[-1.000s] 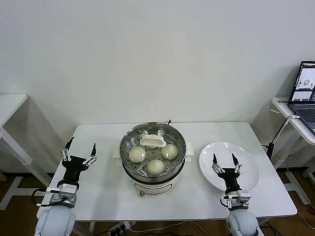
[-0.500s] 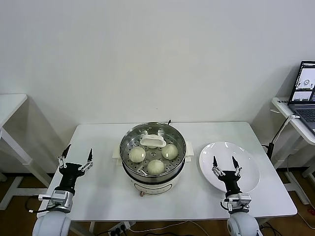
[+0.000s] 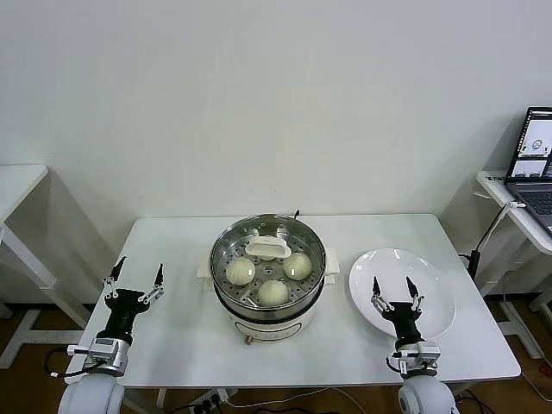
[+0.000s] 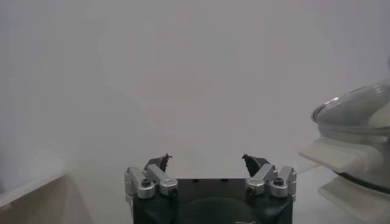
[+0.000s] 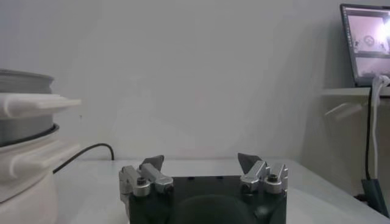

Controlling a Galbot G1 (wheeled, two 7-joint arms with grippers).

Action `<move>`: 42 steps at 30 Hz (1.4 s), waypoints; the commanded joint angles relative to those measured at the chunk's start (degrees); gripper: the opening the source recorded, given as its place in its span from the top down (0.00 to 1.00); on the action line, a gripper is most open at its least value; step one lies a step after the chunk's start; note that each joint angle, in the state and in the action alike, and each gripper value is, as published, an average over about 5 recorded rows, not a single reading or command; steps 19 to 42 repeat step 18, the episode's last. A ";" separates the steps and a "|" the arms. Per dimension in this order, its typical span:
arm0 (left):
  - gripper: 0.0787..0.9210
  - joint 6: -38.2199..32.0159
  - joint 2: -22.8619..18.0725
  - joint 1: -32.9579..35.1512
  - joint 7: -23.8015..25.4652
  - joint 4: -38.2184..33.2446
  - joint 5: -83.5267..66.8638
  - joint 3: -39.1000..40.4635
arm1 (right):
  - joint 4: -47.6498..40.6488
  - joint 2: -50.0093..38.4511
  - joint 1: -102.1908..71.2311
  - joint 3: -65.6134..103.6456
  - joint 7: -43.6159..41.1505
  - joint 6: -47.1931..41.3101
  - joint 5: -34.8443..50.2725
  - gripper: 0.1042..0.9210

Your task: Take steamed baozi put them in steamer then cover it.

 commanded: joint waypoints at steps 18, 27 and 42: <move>0.12 -2.35 0.20 0.81 0.28 -0.07 0.85 0.09 | 0.33 0.96 -0.97 2.56 -1.00 1.36 -0.19 0.12; 0.12 -2.35 0.20 0.81 0.28 -0.07 0.85 0.09 | 0.33 0.96 -0.97 2.56 -1.00 1.36 -0.19 0.12; 0.12 -2.35 0.20 0.81 0.28 -0.07 0.85 0.09 | 0.33 0.96 -0.97 2.56 -1.00 1.36 -0.19 0.12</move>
